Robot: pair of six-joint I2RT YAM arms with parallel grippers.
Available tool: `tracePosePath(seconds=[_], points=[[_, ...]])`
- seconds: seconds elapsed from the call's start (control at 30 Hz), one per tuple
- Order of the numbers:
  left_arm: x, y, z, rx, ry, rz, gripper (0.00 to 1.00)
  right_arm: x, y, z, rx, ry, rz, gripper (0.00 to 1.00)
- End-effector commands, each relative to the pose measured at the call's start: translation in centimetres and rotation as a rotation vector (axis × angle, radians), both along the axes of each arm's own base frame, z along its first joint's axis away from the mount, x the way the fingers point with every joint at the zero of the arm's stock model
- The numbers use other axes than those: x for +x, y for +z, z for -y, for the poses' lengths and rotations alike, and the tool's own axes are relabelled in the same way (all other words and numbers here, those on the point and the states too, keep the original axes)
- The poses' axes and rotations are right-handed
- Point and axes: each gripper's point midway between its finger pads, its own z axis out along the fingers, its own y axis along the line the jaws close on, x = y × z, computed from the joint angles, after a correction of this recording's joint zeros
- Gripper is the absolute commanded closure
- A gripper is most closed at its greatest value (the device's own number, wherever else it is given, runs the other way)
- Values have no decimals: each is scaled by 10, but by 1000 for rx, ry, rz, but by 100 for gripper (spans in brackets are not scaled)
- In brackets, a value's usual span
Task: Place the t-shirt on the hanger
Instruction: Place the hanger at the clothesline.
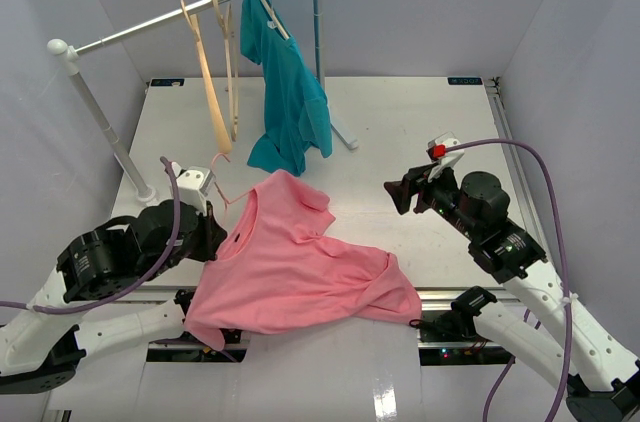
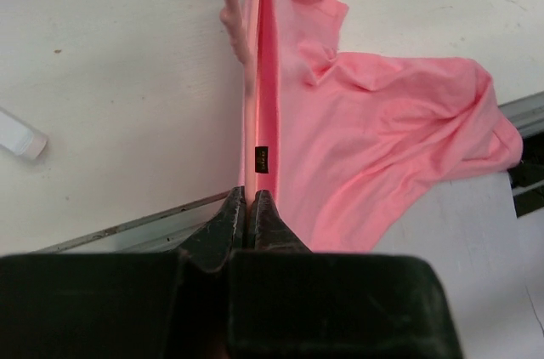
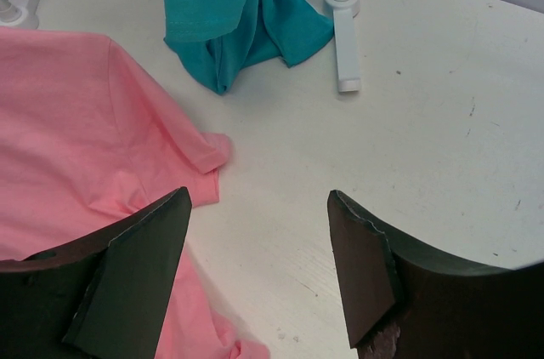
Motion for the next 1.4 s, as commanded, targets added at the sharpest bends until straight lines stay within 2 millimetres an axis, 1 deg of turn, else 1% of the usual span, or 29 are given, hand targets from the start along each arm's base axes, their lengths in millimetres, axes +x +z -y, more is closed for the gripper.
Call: tracePosePath(seconds=[0.0,0.1,0.17,0.23,0.3,0.4,0.5,0.63,0.8,0.9,0.93,0.97,1.13,1.17,1.2,1.23,1.3,1.37], points=[[11,-13,-23,72,162,3,100,-4,25,2,34,5,52,28],[18,-9,-26,67,223,25,100,-8,29,4,43,10,67,28],[26,-2,-31,64,287,59,100,-12,31,-1,46,45,66,28],[33,4,-36,66,342,98,100,-12,32,-1,44,49,64,28],[42,11,-47,72,427,153,100,-13,31,-2,41,53,59,28],[47,20,-53,47,480,189,100,-15,31,-2,47,59,63,28],[47,24,-63,41,510,222,100,-18,34,-2,54,68,66,28],[48,23,-74,76,528,258,100,-22,38,-2,59,83,66,28],[55,34,-93,142,614,350,100,-29,39,-2,63,105,65,28],[62,37,-91,193,625,390,100,-33,42,-2,73,120,78,28],[67,42,-86,206,618,404,100,-33,43,-2,76,119,83,27],[71,51,-80,181,617,413,100,-33,43,-3,78,120,84,28],[84,66,-51,218,518,421,100,-32,35,-7,66,137,55,28],[84,68,-50,216,525,404,100,-31,35,-7,65,137,54,27],[83,63,-49,231,532,383,100,-32,34,-8,65,138,54,27],[83,66,-48,218,539,371,100,-32,34,-8,66,138,56,27],[83,76,-45,180,542,365,100,-33,36,-7,70,138,62,28],[84,80,-49,235,535,375,100,-34,38,-6,74,137,70,28]])
